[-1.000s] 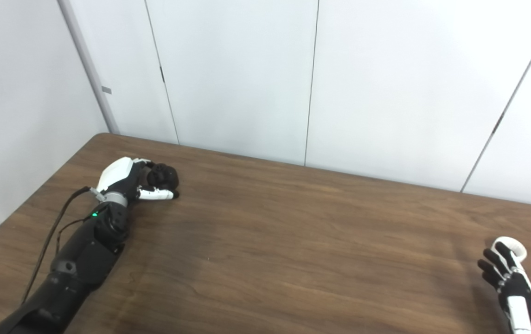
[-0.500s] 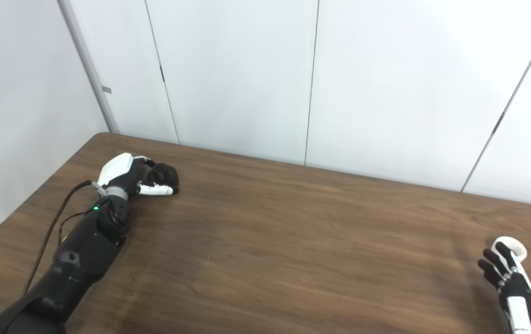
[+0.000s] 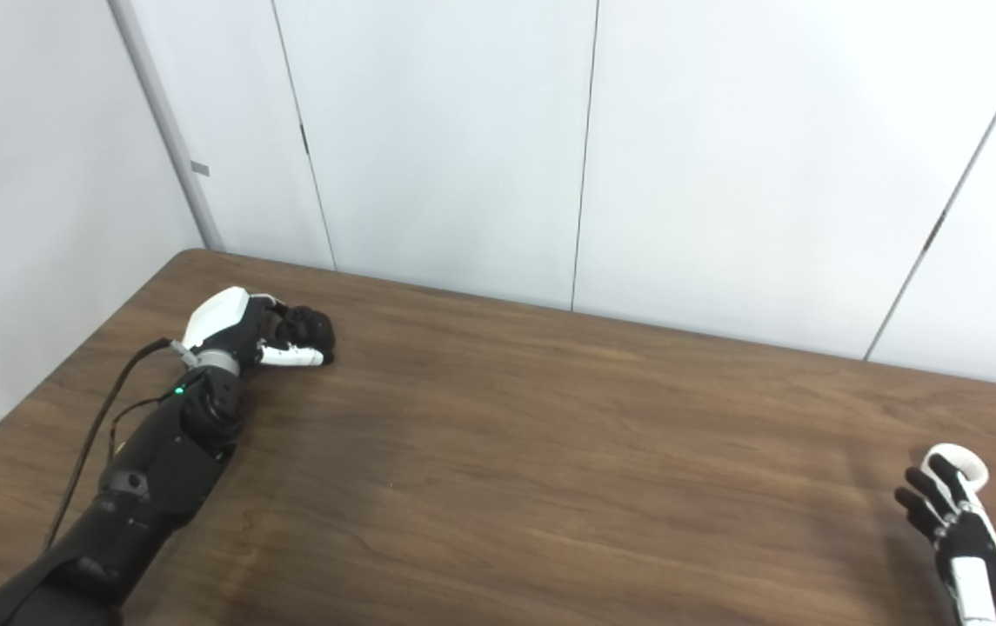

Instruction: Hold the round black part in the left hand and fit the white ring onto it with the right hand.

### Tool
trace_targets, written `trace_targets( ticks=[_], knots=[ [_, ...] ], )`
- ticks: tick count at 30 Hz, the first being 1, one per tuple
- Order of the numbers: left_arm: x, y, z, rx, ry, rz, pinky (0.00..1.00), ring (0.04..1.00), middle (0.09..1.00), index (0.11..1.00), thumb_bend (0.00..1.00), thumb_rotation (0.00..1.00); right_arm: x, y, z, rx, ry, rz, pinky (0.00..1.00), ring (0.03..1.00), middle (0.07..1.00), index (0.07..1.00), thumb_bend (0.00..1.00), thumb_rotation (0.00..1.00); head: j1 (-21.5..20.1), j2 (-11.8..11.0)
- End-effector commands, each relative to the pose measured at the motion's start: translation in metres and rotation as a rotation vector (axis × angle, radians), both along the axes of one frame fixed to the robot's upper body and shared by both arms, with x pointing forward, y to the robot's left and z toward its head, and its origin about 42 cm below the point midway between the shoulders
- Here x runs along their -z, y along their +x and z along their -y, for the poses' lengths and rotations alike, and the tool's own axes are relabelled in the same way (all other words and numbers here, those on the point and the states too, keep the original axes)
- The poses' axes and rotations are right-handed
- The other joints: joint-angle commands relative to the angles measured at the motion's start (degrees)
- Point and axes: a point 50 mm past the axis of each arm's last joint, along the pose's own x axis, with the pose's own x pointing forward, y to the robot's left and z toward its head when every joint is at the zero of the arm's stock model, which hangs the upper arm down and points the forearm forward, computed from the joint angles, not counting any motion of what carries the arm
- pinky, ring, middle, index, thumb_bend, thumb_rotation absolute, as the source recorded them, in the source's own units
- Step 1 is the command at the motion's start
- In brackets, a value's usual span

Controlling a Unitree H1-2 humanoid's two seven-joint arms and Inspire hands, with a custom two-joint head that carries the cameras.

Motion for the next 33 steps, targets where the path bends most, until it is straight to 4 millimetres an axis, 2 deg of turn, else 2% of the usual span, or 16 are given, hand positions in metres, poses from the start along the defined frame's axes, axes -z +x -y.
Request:
trace_targets(
  ticks=[1, 7, 12, 24, 28, 32, 33],
  knots=[
    [-0.0374, 0.0128, -0.0078, -0.001, 0.058, 0.098, 1.0, 0.97, 0.897, 0.725, 0.91, 0.34, 0.0497, -0.0361, -0.0178, 0.032, 0.078, -0.159, 0.9, 0.873, 0.903, 0.94, 0.53, 1.0, 0.0, 0.0],
    [-0.0369, 0.0135, -0.0064, 0.012, 0.043, 0.104, 1.0, 0.964, 0.887, 0.707, 0.91, 0.32, 0.0506, -0.0364, -0.0177, 0.027, 0.079, -0.159, 0.9, 0.869, 0.9, 0.94, 0.54, 1.0, -0.1, 0.1],
    [-0.0379, 0.0137, -0.0036, 0.027, 0.015, 0.082, 1.0, 0.976, 0.9, 0.726, 0.88, 0.29, 0.0502, -0.0366, -0.0184, 0.027, 0.079, -0.162, 0.9, 0.871, 0.898, 0.938, 0.54, 1.0, -0.3, 0.2],
    [-0.0384, 0.0134, -0.0022, 0.03, 0.026, 0.078, 1.0, 0.962, 0.893, 0.72, 0.87, 0.3, 0.0501, -0.0372, -0.0191, 0.024, 0.078, -0.16, 0.91, 0.878, 0.905, 0.941, 0.55, 1.0, -0.3, 0.2],
    [-0.0381, 0.0127, -0.0034, 0.03, 0.019, 0.091, 1.0, 0.957, 0.882, 0.696, 0.86, 0.3, 0.049, -0.0375, -0.0191, 0.026, 0.075, -0.158, 0.9, 0.874, 0.9, 0.939, 0.54, 1.0, -0.3, 0.4],
    [-0.0365, 0.0124, -0.0043, 0.021, -0.003, 0.118, 1.0, 0.932, 0.831, 0.614, 0.85, 0.24, 0.0482, -0.0374, -0.0196, 0.028, 0.081, -0.159, 0.91, 0.871, 0.898, 0.939, 0.55, 1.0, -0.3, 0.7],
    [-0.0364, 0.012, -0.0042, 0.017, -0.019, 0.129, 1.0, 0.933, 0.818, 0.54, 0.66, 0.14, 0.0483, -0.0372, -0.0195, 0.028, 0.079, -0.157, 0.9, 0.872, 0.899, 0.939, 0.55, 1.0, -0.3, 0.7]
  ],
)
